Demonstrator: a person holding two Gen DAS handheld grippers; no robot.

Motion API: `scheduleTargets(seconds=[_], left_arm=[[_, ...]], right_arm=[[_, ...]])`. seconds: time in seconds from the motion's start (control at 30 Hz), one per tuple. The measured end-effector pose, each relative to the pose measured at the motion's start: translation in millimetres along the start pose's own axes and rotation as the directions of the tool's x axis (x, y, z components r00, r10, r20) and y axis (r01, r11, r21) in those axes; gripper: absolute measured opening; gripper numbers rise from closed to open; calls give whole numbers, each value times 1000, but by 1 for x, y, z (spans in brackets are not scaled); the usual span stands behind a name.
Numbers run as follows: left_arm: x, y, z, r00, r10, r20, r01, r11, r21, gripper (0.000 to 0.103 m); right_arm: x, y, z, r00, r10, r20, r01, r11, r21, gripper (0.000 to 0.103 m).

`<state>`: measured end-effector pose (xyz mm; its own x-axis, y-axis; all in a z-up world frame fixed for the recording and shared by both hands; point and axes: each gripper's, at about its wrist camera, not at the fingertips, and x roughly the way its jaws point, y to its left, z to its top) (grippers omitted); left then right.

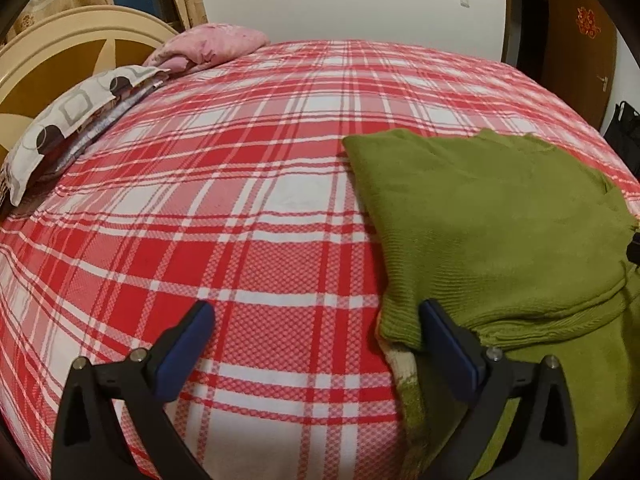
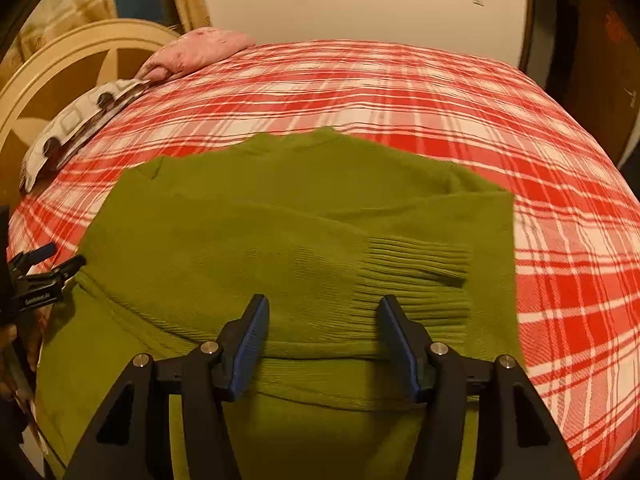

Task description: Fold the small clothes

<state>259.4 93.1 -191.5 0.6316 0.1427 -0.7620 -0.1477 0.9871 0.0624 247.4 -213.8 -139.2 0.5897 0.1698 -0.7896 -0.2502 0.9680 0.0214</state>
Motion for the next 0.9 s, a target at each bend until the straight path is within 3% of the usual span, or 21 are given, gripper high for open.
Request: scheduleTargets(seconds=[0.17,0.33,0.43,0.57,0.67,0.77,0.8,0.83,0.9], left_arm=[[-14,1,-12,999,5,41,-6,1000,24,103],[-10,15,-12,999,-48,25,49,998,-43,103],[-8,10,-9,998,-56,14,57,998,-26,103],[-8,-9,-10,998,-70,8,69,992,102,103],[3,-1,1,999,-43,-21,44,998,46,103],[11,14,10,1000,-25,-18,25,999,-33,103],[13,19,9,999,-35,-28,33,997,-68,103],[14,23,7,998,-48,-35,44,994,-98,103],[12,28,4,999,-36,-22,32,991,-127,103]], right_arm=[[-2,40,23,993,121,-1,-121,988,-98,58],[13,99,64,954,301,-10,-299,942,-154,58],[35,135,84,944,328,-41,-329,923,-201,58],[75,177,105,934,340,-111,-357,902,-243,58],[99,195,116,919,356,-168,-389,885,-255,58],[115,206,120,929,316,-190,-362,880,-308,58],[119,209,121,923,324,-210,-376,875,-304,43],[122,213,120,921,326,-214,-381,870,-313,13],[121,224,119,933,301,-194,-354,864,-358,7]])
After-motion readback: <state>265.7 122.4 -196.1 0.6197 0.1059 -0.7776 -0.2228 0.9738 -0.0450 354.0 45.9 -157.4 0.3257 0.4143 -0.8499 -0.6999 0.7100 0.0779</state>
